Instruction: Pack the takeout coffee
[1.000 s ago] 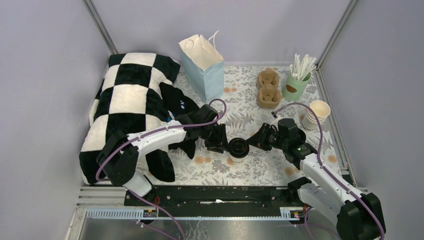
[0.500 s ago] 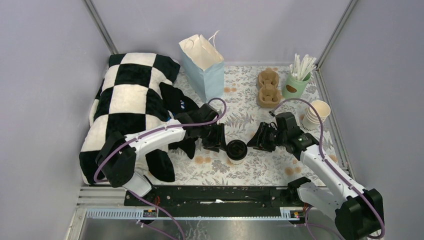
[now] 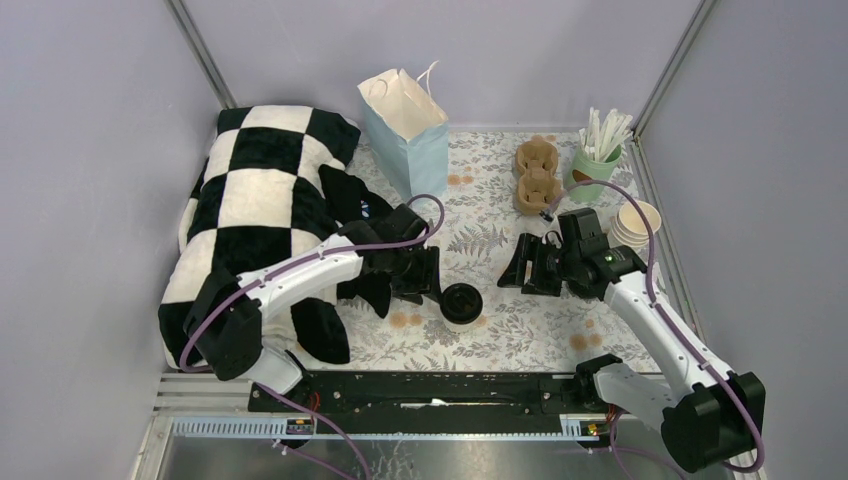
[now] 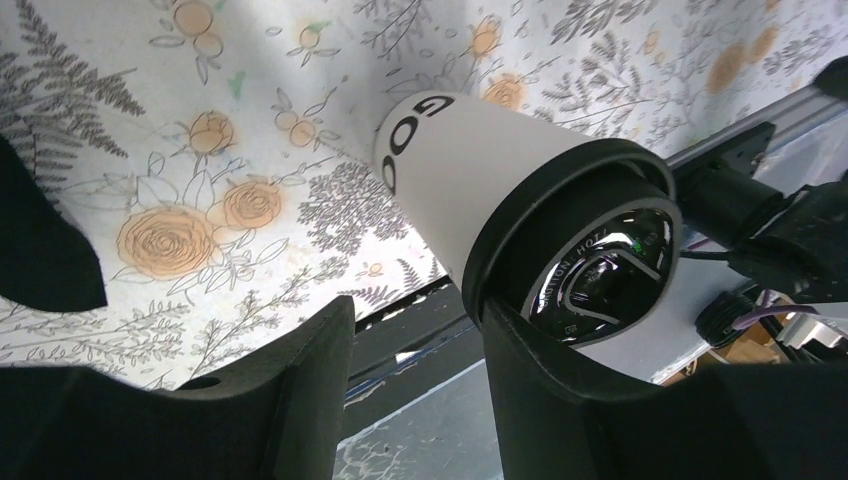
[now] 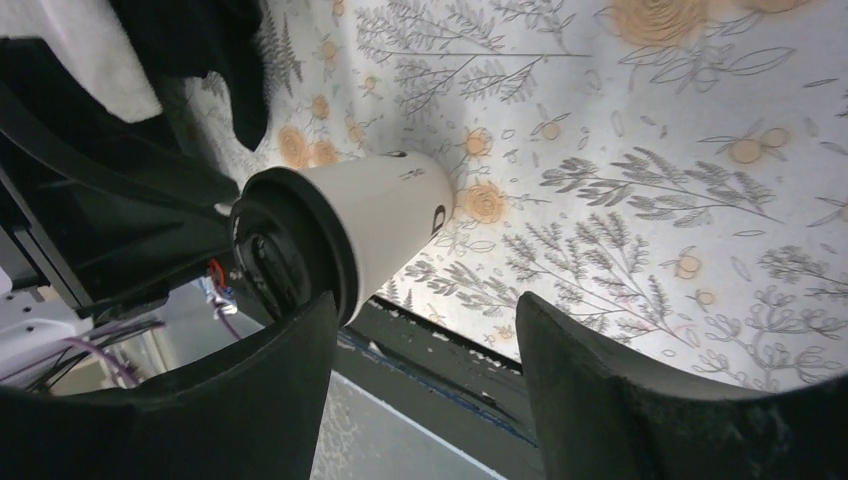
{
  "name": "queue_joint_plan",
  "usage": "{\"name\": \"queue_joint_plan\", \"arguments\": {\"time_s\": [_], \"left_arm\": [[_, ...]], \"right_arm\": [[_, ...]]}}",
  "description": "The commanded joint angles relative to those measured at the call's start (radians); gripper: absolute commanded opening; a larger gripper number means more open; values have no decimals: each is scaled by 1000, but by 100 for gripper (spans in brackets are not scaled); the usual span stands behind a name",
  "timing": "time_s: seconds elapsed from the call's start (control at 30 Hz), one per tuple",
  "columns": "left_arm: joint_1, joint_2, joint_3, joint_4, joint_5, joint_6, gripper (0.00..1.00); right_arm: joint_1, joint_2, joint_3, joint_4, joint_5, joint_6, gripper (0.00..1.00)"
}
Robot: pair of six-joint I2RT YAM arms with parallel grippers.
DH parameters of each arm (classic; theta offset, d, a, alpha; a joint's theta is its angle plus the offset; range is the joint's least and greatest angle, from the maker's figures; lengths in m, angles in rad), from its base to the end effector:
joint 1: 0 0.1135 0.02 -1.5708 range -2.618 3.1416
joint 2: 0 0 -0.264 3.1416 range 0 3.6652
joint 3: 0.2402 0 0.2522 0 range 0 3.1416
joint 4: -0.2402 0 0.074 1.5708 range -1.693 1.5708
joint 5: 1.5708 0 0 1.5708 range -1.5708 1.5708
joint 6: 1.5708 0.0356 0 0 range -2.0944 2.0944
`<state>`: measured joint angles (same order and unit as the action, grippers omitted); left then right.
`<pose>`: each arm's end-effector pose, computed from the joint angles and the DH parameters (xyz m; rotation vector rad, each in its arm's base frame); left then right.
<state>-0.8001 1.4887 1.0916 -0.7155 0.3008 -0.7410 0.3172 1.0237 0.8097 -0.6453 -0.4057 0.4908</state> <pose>0.1981 -0.2192 0.2403 0.1891 2.9112 -0.7906 0.1899 0.0771 0.2648 0.0266 2.5208 0.8425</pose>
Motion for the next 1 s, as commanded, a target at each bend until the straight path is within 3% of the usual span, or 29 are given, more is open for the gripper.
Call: {"name": "queue_joint_plan", "arguments": {"time_s": [0.0,0.17,0.43,0.67,0.97], "left_arm": [[9,24,75,44,44,-1,54],[9,18,91,22,28,17,54],[9,-3,49,-1,10,28,54],[9,-18,48,-45,-31,45,54],[10,-24,38,-50,-31,44,54]], "right_arm": [[-4,22,-14,47,-158,1,74],[-4,28,-57,169,-295,46,84],[10,114,-102,203,-438,17,93],[64,164,-109,257,-474,40,93],[141,205,-119,349,-486,134,85]]}}
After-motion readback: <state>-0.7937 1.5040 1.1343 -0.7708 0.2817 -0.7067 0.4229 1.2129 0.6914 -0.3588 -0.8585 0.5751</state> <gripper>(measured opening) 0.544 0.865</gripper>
